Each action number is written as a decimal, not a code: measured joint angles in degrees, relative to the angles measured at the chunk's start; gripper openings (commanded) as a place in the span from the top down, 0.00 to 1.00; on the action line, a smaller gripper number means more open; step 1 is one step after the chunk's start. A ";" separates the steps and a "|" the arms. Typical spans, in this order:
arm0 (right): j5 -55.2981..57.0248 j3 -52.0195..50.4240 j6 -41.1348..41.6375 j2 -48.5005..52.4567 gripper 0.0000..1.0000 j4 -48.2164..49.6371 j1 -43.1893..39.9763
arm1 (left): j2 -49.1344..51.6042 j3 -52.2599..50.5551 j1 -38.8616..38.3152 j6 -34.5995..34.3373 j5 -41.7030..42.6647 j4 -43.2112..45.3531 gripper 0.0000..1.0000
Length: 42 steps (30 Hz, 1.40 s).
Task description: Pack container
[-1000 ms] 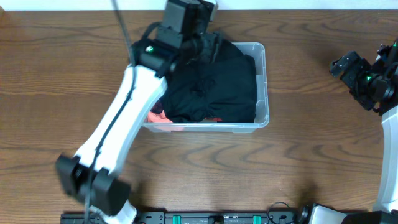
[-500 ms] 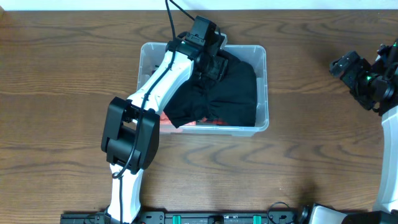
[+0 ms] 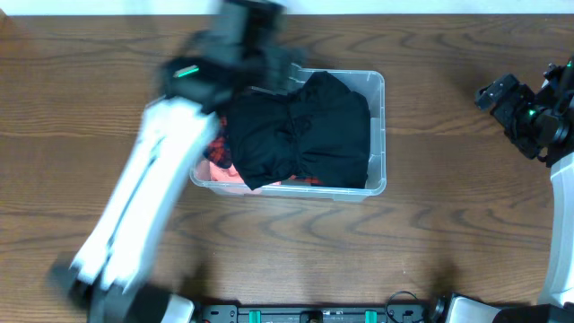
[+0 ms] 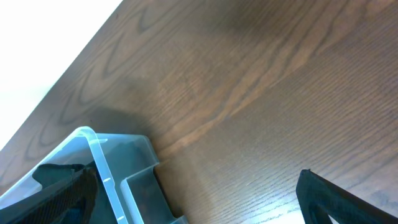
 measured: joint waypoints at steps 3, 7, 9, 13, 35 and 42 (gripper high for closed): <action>0.00 0.00 0.00 0.00 0.01 0.00 0.00 | -10.69 0.87 6.62 -1.57 -2.27 -3.56 0.00; 0.00 0.00 0.00 0.00 0.01 0.00 0.00 | -19.10 1.27 14.84 -2.82 -3.63 -10.93 0.02; 0.00 0.00 0.00 0.00 0.01 -0.02 0.00 | -21.59 1.27 19.12 -3.08 -3.82 -15.50 0.02; 0.00 0.00 0.00 0.00 0.01 0.00 0.00 | -24.24 1.22 27.02 -3.61 -4.76 -23.52 0.02; 0.02 0.00 0.00 0.00 0.01 0.00 0.00 | -62.14 -17.59 32.13 -1.20 -0.20 -34.05 0.02; 0.00 0.00 0.00 0.00 0.01 0.00 0.00 | -62.62 -26.77 32.13 -0.46 5.73 -30.64 0.02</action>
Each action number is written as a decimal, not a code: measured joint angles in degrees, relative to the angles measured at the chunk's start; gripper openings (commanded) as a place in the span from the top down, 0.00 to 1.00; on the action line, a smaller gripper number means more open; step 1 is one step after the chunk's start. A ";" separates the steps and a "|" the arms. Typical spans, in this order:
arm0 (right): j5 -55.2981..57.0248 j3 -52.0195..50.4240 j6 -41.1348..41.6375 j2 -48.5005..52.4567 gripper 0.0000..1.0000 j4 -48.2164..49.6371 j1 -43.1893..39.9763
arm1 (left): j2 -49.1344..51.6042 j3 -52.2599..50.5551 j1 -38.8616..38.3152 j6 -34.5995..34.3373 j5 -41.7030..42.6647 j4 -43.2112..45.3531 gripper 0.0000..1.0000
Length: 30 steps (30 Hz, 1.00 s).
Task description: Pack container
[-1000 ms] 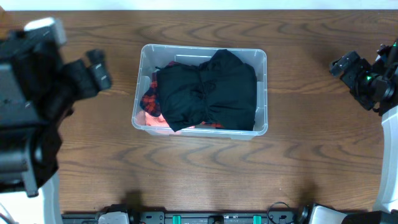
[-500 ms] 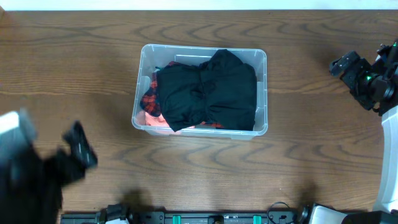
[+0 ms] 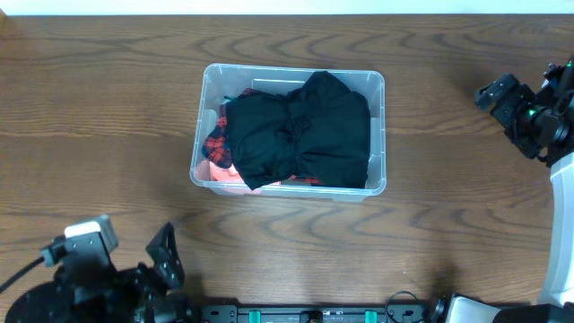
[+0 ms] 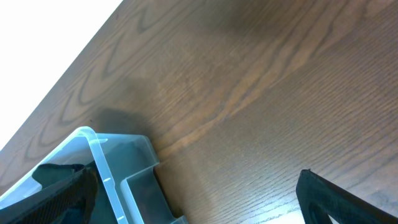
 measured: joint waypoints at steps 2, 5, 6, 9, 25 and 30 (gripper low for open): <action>0.00 0.00 0.00 0.00 0.01 0.02 0.00 | -0.15 -2.73 0.00 0.52 0.15 3.28 0.02; 0.00 0.00 0.00 0.00 0.01 -0.02 0.00 | -0.15 -8.55 0.00 1.92 0.24 8.94 0.02; -0.02 0.00 0.00 0.00 0.01 -0.02 0.00 | -0.13 -10.99 0.00 2.45 0.24 11.47 0.02; -0.02 0.00 0.00 0.00 0.01 0.02 0.00 | 0.02 -19.26 0.00 3.13 0.87 21.20 0.02; 0.00 0.00 0.00 0.00 0.01 0.00 0.00 | -1.01 -39.43 -4.85 4.20 5.92 43.39 0.02; 0.00 0.00 0.00 0.00 0.01 0.00 0.00 | -8.04 -42.49 -10.23 4.24 2.49 43.45 0.02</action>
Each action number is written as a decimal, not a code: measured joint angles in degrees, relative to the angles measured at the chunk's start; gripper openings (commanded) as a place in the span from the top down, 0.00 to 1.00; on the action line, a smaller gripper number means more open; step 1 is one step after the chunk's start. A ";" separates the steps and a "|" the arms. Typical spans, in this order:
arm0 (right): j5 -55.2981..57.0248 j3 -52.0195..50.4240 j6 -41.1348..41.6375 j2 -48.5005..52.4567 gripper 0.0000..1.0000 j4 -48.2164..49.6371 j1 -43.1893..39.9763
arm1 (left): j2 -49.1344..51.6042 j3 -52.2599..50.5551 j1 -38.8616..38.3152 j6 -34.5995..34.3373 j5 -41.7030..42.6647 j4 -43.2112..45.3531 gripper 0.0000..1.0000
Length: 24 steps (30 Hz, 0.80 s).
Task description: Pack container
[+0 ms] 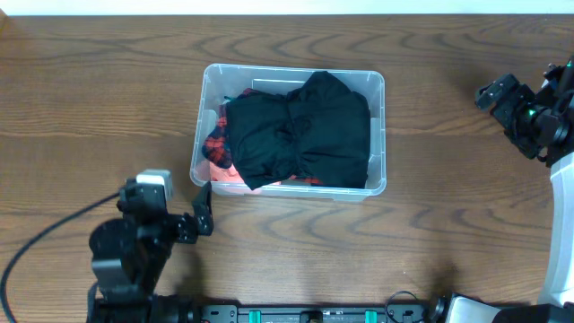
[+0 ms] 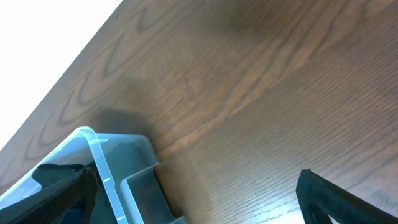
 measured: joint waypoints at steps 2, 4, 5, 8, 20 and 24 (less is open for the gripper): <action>0.00 0.00 0.00 0.00 0.01 0.00 0.00 | -3.30 -1.75 -0.96 0.00 -1.29 0.07 0.02; 0.00 0.00 0.00 0.00 0.01 0.00 0.00 | -6.16 -3.56 -1.27 0.00 -2.38 0.02 0.02; 0.00 0.00 0.00 0.00 0.01 0.00 0.00 | -7.23 -4.31 -1.29 0.02 -2.78 -0.02 0.02; 0.00 0.00 0.00 0.00 0.01 -0.02 0.00 | -11.80 -7.34 -1.29 0.00 -3.54 -0.07 0.02; 0.00 0.00 0.00 0.00 0.01 0.00 0.00 | -20.76 -16.39 -1.49 0.02 -4.28 1.53 0.02; 0.00 0.00 0.00 0.00 0.01 0.00 0.00 | -20.76 -19.17 -1.49 0.00 -4.28 4.44 0.02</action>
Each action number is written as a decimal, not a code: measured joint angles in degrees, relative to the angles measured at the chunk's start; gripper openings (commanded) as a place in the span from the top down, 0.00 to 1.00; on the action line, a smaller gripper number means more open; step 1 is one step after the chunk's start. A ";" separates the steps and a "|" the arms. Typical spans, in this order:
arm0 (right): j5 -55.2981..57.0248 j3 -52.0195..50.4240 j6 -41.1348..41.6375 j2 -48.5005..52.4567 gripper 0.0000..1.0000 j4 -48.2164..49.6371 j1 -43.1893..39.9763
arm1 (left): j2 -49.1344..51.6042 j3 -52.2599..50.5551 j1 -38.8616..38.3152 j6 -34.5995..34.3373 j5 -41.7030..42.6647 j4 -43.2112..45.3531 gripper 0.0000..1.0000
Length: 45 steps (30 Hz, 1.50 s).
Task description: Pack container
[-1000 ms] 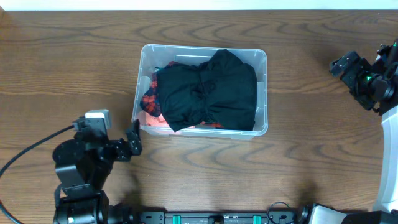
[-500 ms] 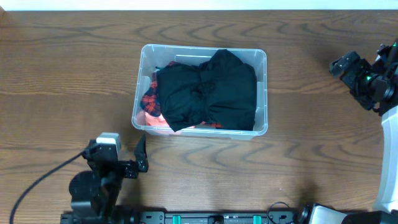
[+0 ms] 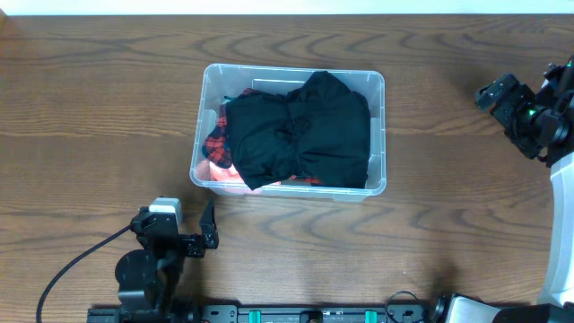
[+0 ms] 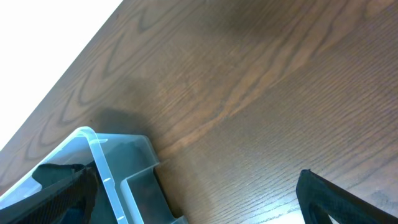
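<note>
The clear plastic container (image 3: pixel 379 135) stands mid-table, filled with clothes. A black garment (image 3: pixel 300 130) lies on top, with red plaid and pink cloth (image 3: pixel 215 157) showing at its left. My left gripper (image 3: pixel 208 235) sits folded back at the front left, well short of the container, with nothing visibly in it. Near the right edge, my right gripper (image 3: pixel 496 92) hangs over bare wood. In the right wrist view my right gripper (image 4: pixel 193 186) is open and empty, one dark finger (image 4: pixel 336 199) at the lower right, the container's corner (image 4: pixel 102 162) at the lower left.
Brown wooden table (image 3: pixel 448 224) all round the container. A black cable (image 3: pixel 76 260) runs from the left arm toward the front left corner. The right arm's white link (image 3: pixel 560 233) stands along the right edge.
The left arm has drawn back a little toward the front edge and sits lower and more folded. The right arm, the container and the clothes are unchanged.
At first the left arm reached, blurred, over the container's back left corner. Then it was folded at the front left corner of the table. Then it stood a little right of that, and now rests lower there. The right arm stayed still throughout.
</note>
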 measured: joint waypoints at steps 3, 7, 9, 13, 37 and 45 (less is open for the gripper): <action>0.00 0.00 0.00 0.00 0.01 0.00 0.00 | 0.00 -2.01 0.00 0.02 0.00 2.38 0.02; 0.00 0.00 0.00 0.00 0.01 0.00 0.00 | 0.00 -5.14 0.00 0.00 0.00 4.52 0.02; 0.00 0.00 0.00 0.00 0.01 0.00 0.00 | 0.04 -5.97 0.00 0.00 0.00 4.68 0.02; 0.00 0.00 0.00 0.00 0.01 0.02 0.00 | 0.00 -6.10 0.00 0.02 -0.02 5.53 0.02; 0.00 0.00 0.00 0.00 0.01 0.00 0.00 | 0.20 -6.12 0.00 0.00 0.00 5.60 0.02; 0.00 0.00 0.00 0.00 0.01 0.00 0.00 | 0.24 -6.12 0.00 0.00 -0.02 5.62 0.02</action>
